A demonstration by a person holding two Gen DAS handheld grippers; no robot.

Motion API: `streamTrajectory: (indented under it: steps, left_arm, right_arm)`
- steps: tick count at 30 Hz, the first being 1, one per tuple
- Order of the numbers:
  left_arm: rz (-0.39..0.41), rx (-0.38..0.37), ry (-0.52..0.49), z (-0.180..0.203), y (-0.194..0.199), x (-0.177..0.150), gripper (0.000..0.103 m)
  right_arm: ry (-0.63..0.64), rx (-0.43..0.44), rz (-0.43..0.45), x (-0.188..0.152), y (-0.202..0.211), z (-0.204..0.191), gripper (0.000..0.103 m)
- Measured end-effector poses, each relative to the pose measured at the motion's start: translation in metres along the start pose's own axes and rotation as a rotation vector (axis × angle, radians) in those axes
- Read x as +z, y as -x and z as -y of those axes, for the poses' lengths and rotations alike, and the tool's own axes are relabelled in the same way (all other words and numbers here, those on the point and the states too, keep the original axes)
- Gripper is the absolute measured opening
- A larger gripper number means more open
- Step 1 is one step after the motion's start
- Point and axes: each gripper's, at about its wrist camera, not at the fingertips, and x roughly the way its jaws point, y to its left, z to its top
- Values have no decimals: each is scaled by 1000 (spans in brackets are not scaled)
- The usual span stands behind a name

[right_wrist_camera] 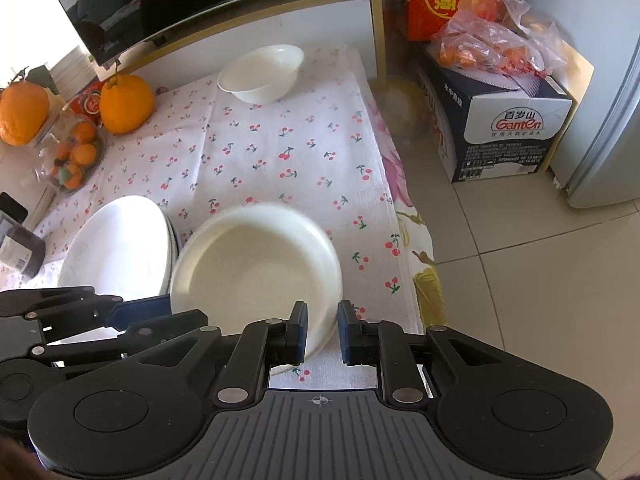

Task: Organize plates and bowls
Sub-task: 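Lower the cream bowl into the white bowl and open both grippers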

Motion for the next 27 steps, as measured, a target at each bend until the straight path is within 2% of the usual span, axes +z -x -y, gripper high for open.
streamTrajectory:
  steps: [6, 12, 15, 18, 23, 27]
  left_arm:
    - [17, -2, 6, -2, 2, 1, 28]
    - [22, -13, 9, -2, 4, 3, 43]
    - [23, -24, 14, -3, 5, 6, 48]
    - [24, -21, 23, -5, 6, 10, 57]
    - [27, -43, 62, -11, 7, 17, 62]
    - [43, -40, 87, -16, 7, 24, 70]
  right_arm:
    - [-26, 7, -3, 1, 0, 5, 18]
    - [-54, 17, -4, 3, 0, 9, 32]
    - [-57, 16, 6, 4, 1, 10, 43]
    - [-64, 22, 16, 6, 3, 10, 51]
    - [-88, 36, 25, 10, 4, 12, 63]
    - [-107, 44, 34, 15, 4, 14, 69]
